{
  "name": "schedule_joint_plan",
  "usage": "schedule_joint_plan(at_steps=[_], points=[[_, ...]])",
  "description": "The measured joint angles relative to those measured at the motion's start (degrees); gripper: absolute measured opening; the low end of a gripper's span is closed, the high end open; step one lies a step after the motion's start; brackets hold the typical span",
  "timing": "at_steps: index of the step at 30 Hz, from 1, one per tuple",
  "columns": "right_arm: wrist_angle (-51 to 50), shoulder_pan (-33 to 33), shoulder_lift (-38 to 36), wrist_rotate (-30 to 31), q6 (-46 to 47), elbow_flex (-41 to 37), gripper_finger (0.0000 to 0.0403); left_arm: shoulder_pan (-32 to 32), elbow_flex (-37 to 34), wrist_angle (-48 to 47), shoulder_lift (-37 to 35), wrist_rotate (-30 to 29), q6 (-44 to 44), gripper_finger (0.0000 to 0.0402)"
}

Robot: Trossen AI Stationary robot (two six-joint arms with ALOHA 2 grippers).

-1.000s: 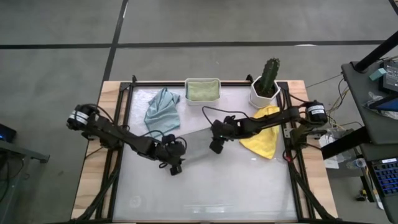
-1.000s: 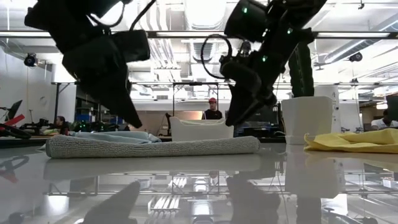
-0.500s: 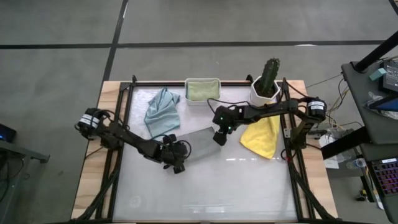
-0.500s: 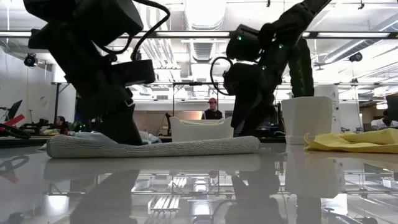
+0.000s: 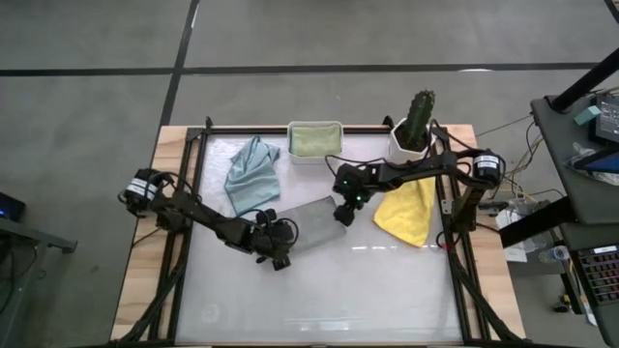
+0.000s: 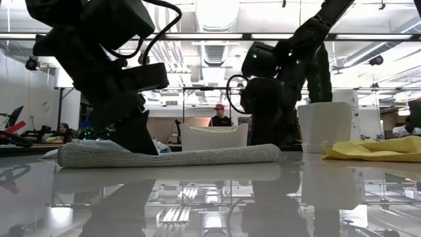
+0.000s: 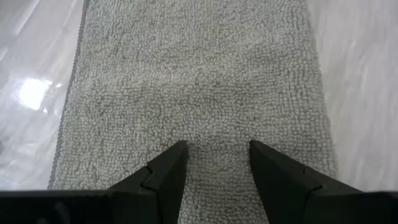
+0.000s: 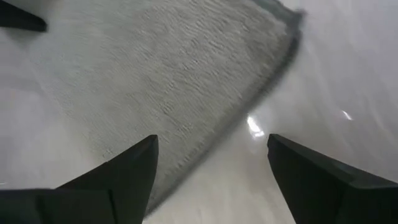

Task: Fold microfiber towels
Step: Fold the gray cloth

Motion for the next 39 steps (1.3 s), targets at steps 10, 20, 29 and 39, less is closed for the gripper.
schedule_joint_plan(at_steps=[10, 20, 29, 39], points=[[12.3, 0.0, 4.0, -9.5, 3.0, -0.2, 0.0291, 0.0, 0.0, 1.1, 0.1, 0.4, 0.0, 0.0163], [12.8, 0.1, 4.0, -8.1, 3.2, -0.4, 0.0189, 0.0, 0.0, 1.2, 0.1, 0.3, 0.0, 0.0163], [12.9, 0.1, 3.8, -6.4, 1.0, -0.5, 0.0019, 0.0, 0.2, 0.1, -0.6, 0.5, 0.4, 0.0163], [4.9, 0.0, 1.0, -4.1, -0.8, -0.4, 0.0012, -0.6, 0.5, -4.1, -9.6, 0.8, 4.7, 0.0163]])
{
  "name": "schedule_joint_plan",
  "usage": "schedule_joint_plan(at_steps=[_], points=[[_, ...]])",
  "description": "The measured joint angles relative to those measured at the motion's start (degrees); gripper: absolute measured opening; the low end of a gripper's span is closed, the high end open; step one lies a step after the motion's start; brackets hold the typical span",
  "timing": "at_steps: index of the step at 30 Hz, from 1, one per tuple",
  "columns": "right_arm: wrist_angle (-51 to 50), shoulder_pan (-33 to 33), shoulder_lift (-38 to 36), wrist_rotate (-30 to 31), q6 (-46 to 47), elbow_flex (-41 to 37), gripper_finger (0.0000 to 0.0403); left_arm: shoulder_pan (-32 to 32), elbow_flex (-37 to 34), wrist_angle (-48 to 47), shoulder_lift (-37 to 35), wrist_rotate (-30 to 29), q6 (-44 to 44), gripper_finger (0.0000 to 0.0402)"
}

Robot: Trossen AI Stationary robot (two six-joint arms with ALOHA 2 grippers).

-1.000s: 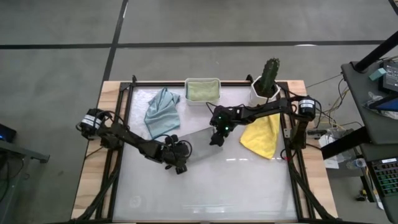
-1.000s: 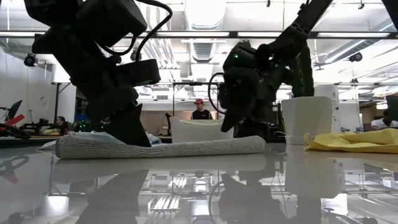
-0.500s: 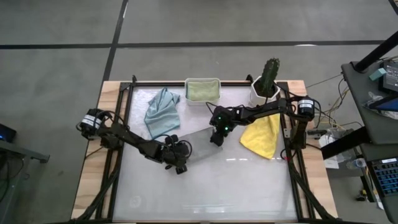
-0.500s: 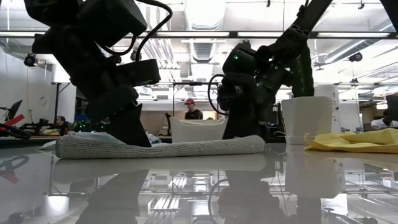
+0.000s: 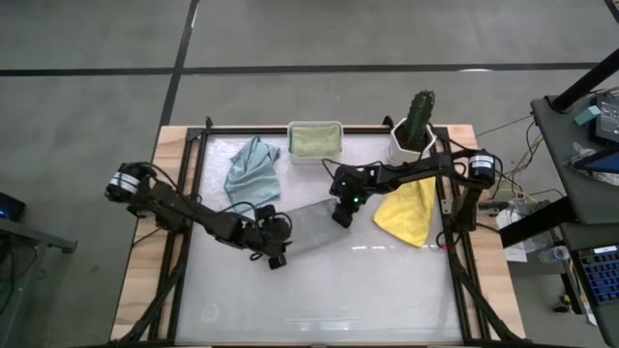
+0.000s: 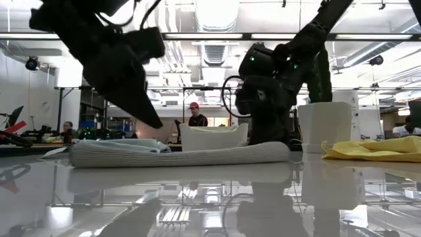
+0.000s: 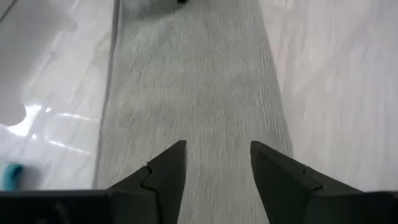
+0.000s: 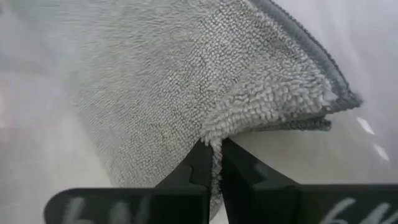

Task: Fold microfiber towels
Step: Fold the gray cloth

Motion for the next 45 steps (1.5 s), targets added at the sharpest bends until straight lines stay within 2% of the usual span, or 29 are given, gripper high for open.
schedule_joint_plan(at_steps=[7, 10, 14, 16, 22, 27, 36, 45], points=[[-18.0, 0.0, -4.8, 13.3, -4.1, 3.3, 0.0011, -2.5, -0.8, -7.8, -3.2, 0.0, -0.1, 0.0163], [-24.8, 0.0, -6.2, 18.0, -4.6, 5.2, 0.0011, -2.9, -1.8, -7.0, -2.9, 0.0, -0.5, 0.0163], [-31.7, 0.0, -6.5, 20.6, -4.6, 8.5, 0.0011, -2.8, -4.2, -0.9, -0.7, -0.1, -1.5, 0.0163], [-33.4, 0.1, -6.5, 20.7, -4.6, 10.0, 0.0011, -2.8, -5.5, 3.8, 0.7, -0.1, -1.3, 0.0163], [-35.6, 1.4, -6.5, 20.4, -4.1, 14.1, 0.0011, -2.7, -6.2, 7.3, 4.7, -1.7, -1.4, 0.0163], [-35.5, 3.1, -6.5, 16.7, -2.4, 16.3, 0.0011, -2.5, -6.2, 12.4, 7.7, -2.3, -1.1, 0.0163], [-28.7, 5.8, -6.4, 16.3, 3.5, 16.4, 0.0011, -2.1, -6.2, 14.9, 8.8, -2.5, -1.1, 0.0163], [-18.4, 7.1, -3.0, 9.8, 6.5, 16.4, 0.0011, -2.1, -6.7, 16.1, 8.8, -2.4, -1.3, 0.0163]])
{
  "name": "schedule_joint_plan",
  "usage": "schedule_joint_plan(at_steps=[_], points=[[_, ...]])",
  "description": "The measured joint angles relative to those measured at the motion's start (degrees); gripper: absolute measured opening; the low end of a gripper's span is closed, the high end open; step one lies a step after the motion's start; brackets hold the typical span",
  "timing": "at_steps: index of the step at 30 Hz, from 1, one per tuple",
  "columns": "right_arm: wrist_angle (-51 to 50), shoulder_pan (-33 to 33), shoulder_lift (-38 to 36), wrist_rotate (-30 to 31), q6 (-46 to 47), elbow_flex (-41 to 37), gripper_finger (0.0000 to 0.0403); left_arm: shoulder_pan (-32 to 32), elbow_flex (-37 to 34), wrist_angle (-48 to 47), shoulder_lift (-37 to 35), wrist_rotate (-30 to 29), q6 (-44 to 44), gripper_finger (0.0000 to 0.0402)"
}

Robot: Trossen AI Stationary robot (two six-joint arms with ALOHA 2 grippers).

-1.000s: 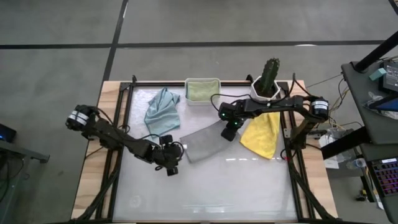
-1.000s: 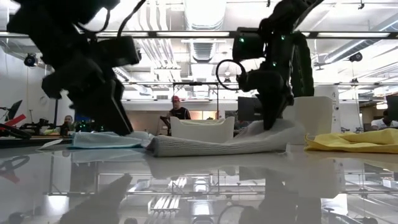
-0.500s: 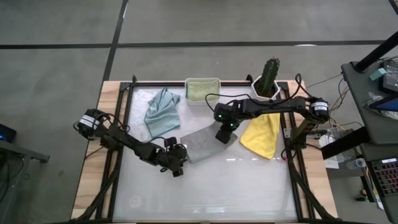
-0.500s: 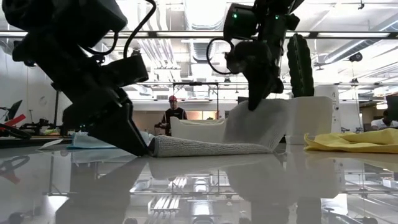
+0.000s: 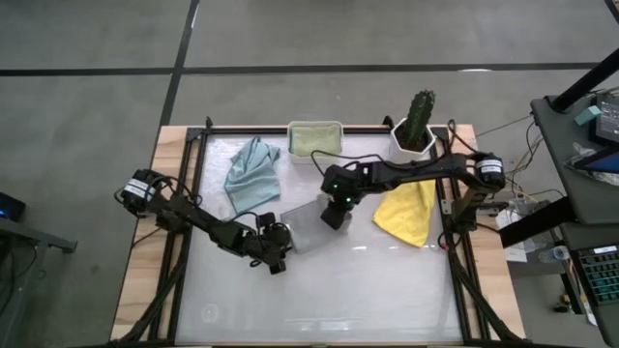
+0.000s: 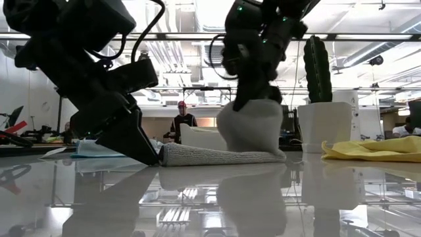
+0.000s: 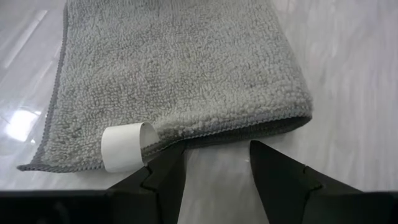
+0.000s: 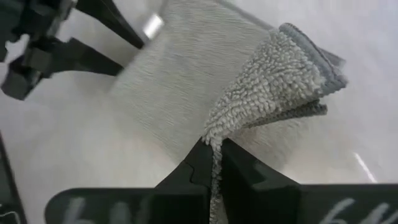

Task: Fold microfiber towels
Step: Fold the gray cloth

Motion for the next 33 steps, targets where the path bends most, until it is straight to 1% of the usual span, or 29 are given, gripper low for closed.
schedule_joint_plan(at_steps=[6, 8, 11, 24, 28, 33], points=[[9.5, 0.6, 3.6, -1.7, 1.0, 0.0, 0.0011, 0.0, -0.2, 0.1, 0.0, -0.3, -0.2, 0.0163], [11.2, 0.6, 4.1, -3.0, 1.1, 0.0, 0.0011, 0.0, -0.2, 0.1, 0.0, -0.3, -0.2, 0.0163], [13.0, 0.6, 4.2, -3.3, 1.5, 0.0, 0.0011, 0.0, -0.2, 0.1, 0.0, -0.3, -0.2, 0.0163], [17.5, 1.3, 4.2, -3.1, 1.7, 0.0, 0.0011, 0.0, -0.3, 0.2, 0.0, -0.6, -0.2, 0.0163], [17.4, 2.0, 4.3, -0.5, 1.3, -0.1, 0.0011, 0.0, -0.3, 0.2, 0.0, -0.7, -0.2, 0.0163], [19.4, 2.2, 6.2, -0.2, 1.1, -0.1, 0.0011, 0.0, -0.3, 0.2, 0.0, -0.7, -0.2, 0.0163]])
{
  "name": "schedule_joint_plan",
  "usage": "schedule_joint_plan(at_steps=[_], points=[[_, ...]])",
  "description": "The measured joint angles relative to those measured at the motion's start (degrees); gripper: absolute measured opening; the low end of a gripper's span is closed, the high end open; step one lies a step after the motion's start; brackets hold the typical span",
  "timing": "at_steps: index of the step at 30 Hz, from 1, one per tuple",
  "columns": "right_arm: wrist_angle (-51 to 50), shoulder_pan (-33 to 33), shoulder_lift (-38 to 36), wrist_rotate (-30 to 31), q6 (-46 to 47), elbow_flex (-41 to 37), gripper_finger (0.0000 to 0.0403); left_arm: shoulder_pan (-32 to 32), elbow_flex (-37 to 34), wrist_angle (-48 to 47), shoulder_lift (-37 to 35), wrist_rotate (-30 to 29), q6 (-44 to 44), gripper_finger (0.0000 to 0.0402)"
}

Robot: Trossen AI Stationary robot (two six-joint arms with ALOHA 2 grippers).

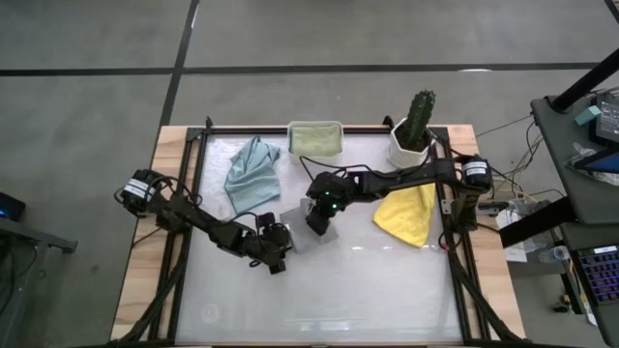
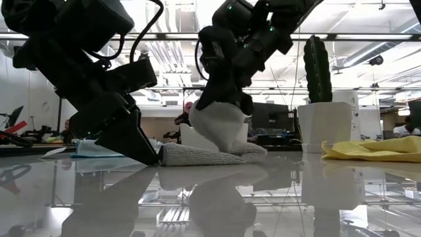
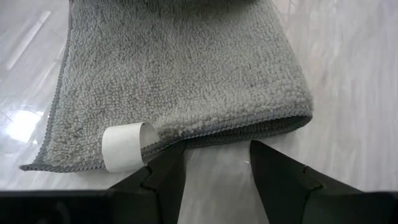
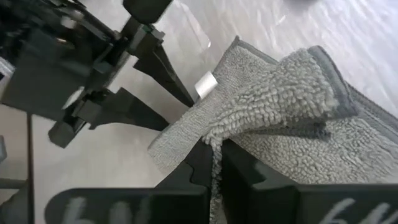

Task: Fold microfiber towels
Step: Fold the gray cloth

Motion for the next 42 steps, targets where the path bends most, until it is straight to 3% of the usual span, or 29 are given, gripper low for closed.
schedule_joint_plan(at_steps=[16, 32, 37, 42], points=[[7.6, 0.0, 6.1, -3.2, 3.1, -0.1, 0.0015, 0.0, -0.7, 1.4, 0.0, 0.0, 0.0, 0.0163], [14.5, 0.0, 6.3, -2.9, 2.3, 0.7, 0.0172, 0.0, -1.0, 2.4, 0.1, 0.0, 0.0, 0.0163], [10.6, 0.0, 4.8, -6.9, -4.6, 1.9, 0.0194, 0.0, -1.1, 2.5, 0.1, 0.0, 0.0, 0.0163], [1.8, 1.2, 0.7, -6.9, -15.3, 2.7, 0.0192, 0.0, -1.1, 2.5, 0.1, 0.0, 0.0, 0.0163]])
